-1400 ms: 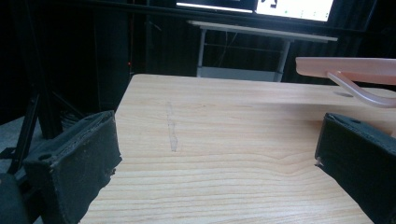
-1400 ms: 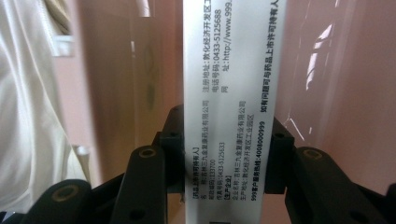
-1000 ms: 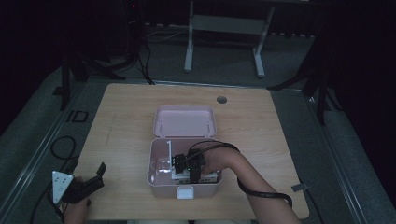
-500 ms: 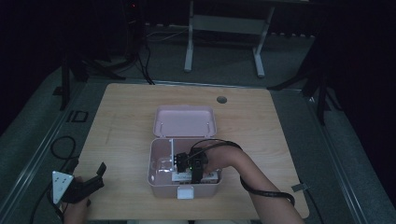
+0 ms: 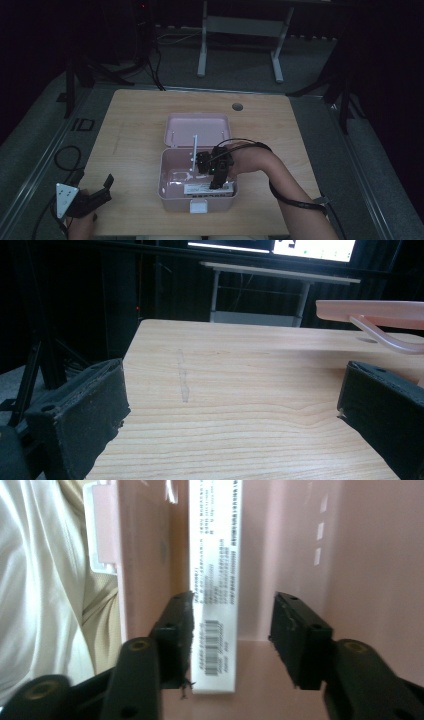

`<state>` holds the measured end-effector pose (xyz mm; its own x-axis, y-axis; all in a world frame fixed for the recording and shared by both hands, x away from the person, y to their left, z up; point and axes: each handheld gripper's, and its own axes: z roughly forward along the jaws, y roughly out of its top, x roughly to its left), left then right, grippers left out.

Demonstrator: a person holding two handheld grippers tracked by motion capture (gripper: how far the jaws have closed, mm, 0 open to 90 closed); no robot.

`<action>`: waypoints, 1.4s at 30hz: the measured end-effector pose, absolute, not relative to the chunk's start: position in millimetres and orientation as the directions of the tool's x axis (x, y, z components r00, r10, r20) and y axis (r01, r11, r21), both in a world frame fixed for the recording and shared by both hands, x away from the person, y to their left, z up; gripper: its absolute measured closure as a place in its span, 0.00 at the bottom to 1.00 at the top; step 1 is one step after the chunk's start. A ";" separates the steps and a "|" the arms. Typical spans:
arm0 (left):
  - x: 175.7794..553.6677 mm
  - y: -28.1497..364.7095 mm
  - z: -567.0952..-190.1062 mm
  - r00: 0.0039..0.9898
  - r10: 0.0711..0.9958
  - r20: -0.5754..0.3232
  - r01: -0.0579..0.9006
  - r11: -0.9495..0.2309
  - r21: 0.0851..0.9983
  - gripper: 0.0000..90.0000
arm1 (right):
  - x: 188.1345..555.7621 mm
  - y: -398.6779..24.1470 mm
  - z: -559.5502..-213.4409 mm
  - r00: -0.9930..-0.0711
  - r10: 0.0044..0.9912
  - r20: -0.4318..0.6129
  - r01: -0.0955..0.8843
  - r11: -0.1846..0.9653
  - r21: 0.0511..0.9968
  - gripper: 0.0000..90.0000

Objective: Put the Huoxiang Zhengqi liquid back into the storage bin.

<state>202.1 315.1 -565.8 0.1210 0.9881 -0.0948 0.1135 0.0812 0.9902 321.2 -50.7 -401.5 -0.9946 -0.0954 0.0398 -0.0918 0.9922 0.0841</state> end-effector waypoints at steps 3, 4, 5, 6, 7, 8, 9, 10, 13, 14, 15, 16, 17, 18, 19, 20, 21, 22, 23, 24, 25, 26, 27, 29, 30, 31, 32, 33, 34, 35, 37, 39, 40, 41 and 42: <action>202.2 315.1 -565.8 0.122 0.988 -0.095 0.114 0.081 0.990 0.00 | 323.9 -57.8 -391.9 -0.997 -0.073 0.009 -0.071 0.989 0.133 0.48; 202.1 315.2 -565.9 0.123 0.988 -0.095 0.112 0.082 0.990 0.00 | 324.7 -60.5 -389.0 -0.998 -0.067 -0.003 -0.066 0.987 0.149 0.45; 202.1 315.2 -565.9 0.123 0.988 -0.095 0.112 0.082 0.990 0.00 | 324.7 -60.5 -389.0 -0.998 -0.067 -0.003 -0.066 0.987 0.149 0.45; 202.0 315.2 -565.9 0.123 0.988 -0.096 0.112 0.083 0.990 0.00 | 326.4 -66.8 -384.6 -0.999 -0.041 -0.018 -0.044 0.983 0.177 0.42; 202.0 315.2 -565.9 0.123 0.988 -0.096 0.112 0.082 0.990 0.00 | 327.4 -70.6 -382.6 -0.999 -0.037 -0.024 -0.041 0.981 0.188 0.41; 202.0 315.2 -565.9 0.123 0.988 -0.096 0.112 0.082 0.990 0.00 | 327.4 -70.6 -382.6 -0.999 -0.037 -0.024 -0.041 0.981 0.188 0.41; 202.0 315.1 -565.9 0.124 0.988 -0.095 0.112 0.082 0.990 0.00 | 328.3 -74.5 -380.9 -0.999 -0.031 -0.021 -0.035 0.979 0.199 0.39; 202.0 315.1 -565.9 0.123 0.988 -0.095 0.112 0.082 0.990 0.00 | 329.1 -78.6 -379.0 -0.999 -0.026 -0.019 -0.029 0.977 0.212 0.36; 201.9 315.2 -565.9 0.124 0.988 -0.093 0.111 0.080 0.991 0.00 | 333.6 -94.7 -370.9 -0.998 0.031 -0.054 0.016 0.963 0.270 0.30; 201.9 315.2 -565.9 0.124 0.988 -0.093 0.111 0.080 0.991 0.00 | 333.6 -94.7 -370.9 -0.998 0.031 -0.054 0.016 0.963 0.270 0.30; 201.8 315.2 -566.0 0.125 0.988 -0.093 0.111 0.080 0.991 0.00 | 336.3 -104.5 -367.1 -0.996 0.062 -0.067 0.038 0.952 0.305 0.24; 201.8 315.2 -566.0 0.127 0.987 -0.096 0.110 0.083 0.990 0.00 | 336.3 -104.5 -367.1 -0.996 0.062 -0.067 0.038 0.952 0.305 0.24; 201.8 315.1 -566.0 0.127 0.987 -0.097 0.110 0.083 0.990 0.00 | 337.5 -109.9 -365.5 -0.995 0.077 -0.067 0.051 0.946 0.320 0.22; 201.8 315.0 -565.9 0.127 0.987 -0.095 0.113 0.080 0.990 0.00 | 340.5 -121.3 -363.0 -0.992 0.100 -0.076 0.068 0.937 0.342 0.15; 201.8 315.0 -565.9 0.127 0.987 -0.095 0.113 0.080 0.990 0.00 | 342.0 -127.1 -361.9 -0.990 0.112 -0.083 0.076 0.932 0.353 0.15; 201.8 315.0 -565.9 0.126 0.988 -0.094 0.113 0.080 0.990 0.00 | 342.0 -127.1 -361.9 -0.990 0.112 -0.083 0.076 0.932 0.353 0.15; 201.8 315.0 -565.9 0.126 0.988 -0.095 0.112 0.081 0.990 0.00 | 344.9 -139.1 -360.4 -0.986 0.134 -0.099 0.087 0.919 0.383 0.15; 201.8 315.0 -565.9 0.126 0.988 -0.095 0.112 0.081 0.990 0.00 | 344.9 -139.1 -360.4 -0.986 0.134 -0.099 0.087 0.919 0.383 0.15; 201.8 315.0 -565.9 0.125 0.988 -0.094 0.112 0.080 0.990 0.00 | 347.2 -151.4 -359.7 -0.982 0.155 -0.106 0.102 0.913 0.395 0.15; 201.8 315.0 -565.9 0.125 0.988 -0.094 0.112 0.080 0.990 0.00 | 347.2 -151.4 -359.7 -0.982 0.155 -0.106 0.102 0.913 0.395 0.15; 201.8 314.9 -565.9 0.125 0.988 -0.094 0.112 0.080 0.990 0.00 | 351.0 -164.1 -359.3 -0.973 0.199 -0.119 0.133 0.899 0.417 0.15; 201.9 314.8 -565.9 0.125 0.988 -0.093 0.113 0.079 0.990 0.00 | 352.6 -170.6 -359.3 -0.967 0.220 -0.126 0.147 0.893 0.426 0.15; 201.9 314.7 -565.9 0.125 0.988 -0.093 0.113 0.079 0.991 0.00 | 352.6 -170.6 -359.3 -0.967 0.220 -0.126 0.147 0.893 0.426 0.15; 201.9 314.7 -565.9 0.125 0.988 -0.093 0.113 0.079 0.990 0.00 | 355.9 -188.0 -363.1 -0.953 0.264 -0.148 0.174 0.877 0.448 0.15; 201.9 314.7 -565.9 0.125 0.988 -0.093 0.113 0.079 0.990 0.00 | 355.9 -188.0 -363.1 -0.953 0.264 -0.148 0.174 0.877 0.448 0.15; 201.9 314.7 -565.9 0.125 0.988 -0.093 0.113 0.079 0.990 0.00 | 357.5 -197.4 -368.5 -0.947 0.283 -0.155 0.186 0.872 0.454 0.15; 201.9 314.7 -565.9 0.125 0.988 -0.093 0.114 0.079 0.990 0.00 | 358.4 -201.6 -371.9 -0.943 0.296 -0.149 0.199 0.866 0.459 0.15; 201.9 314.7 -565.9 0.125 0.988 -0.093 0.114 0.079 0.990 0.00 | 358.4 -201.6 -371.9 -0.943 0.296 -0.149 0.199 0.866 0.459 0.15; 201.9 314.7 -565.9 0.125 0.988 -0.093 0.114 0.079 0.990 0.00 | 359.3 -205.4 -375.8 -0.942 0.304 -0.145 0.209 0.864 0.458 0.15; 201.9 314.7 -565.9 0.125 0.988 -0.094 0.113 0.080 0.990 0.00 | 359.8 -208.9 -380.0 -0.937 0.314 -0.154 0.214 0.863 0.458 0.15; 201.9 314.8 -565.9 0.126 0.988 -0.094 0.114 0.080 0.990 0.00 | 362.5 -218.5 -394.4 -0.924 0.347 -0.157 0.241 0.851 0.466 0.15; 201.8 314.9 -565.9 0.126 0.987 -0.096 0.113 0.081 0.990 0.00 | 364.4 -223.9 -405.8 -0.915 0.371 -0.160 0.260 0.842 0.472 0.15; 201.8 314.9 -565.9 0.126 0.987 -0.096 0.113 0.081 0.990 0.00 | 364.4 -223.9 -405.8 -0.915 0.371 -0.160 0.260 0.842 0.472 0.15; 201.8 315.0 -565.9 0.126 0.987 -0.096 0.113 0.082 0.990 0.00 | 365.0 -226.4 -411.8 -0.909 0.383 -0.162 0.269 0.839 0.473 0.15; 201.8 315.0 -565.9 0.126 0.987 -0.096 0.113 0.082 0.990 0.00 | 366.7 -231.2 -423.9 -0.895 0.410 -0.176 0.283 0.826 0.488 0.15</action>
<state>201.8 315.0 -565.9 0.1264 0.9873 -0.0961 0.1130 0.0819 0.9902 366.7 -231.2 -423.9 -0.8948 0.4104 -0.1757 0.2829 0.8258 0.4879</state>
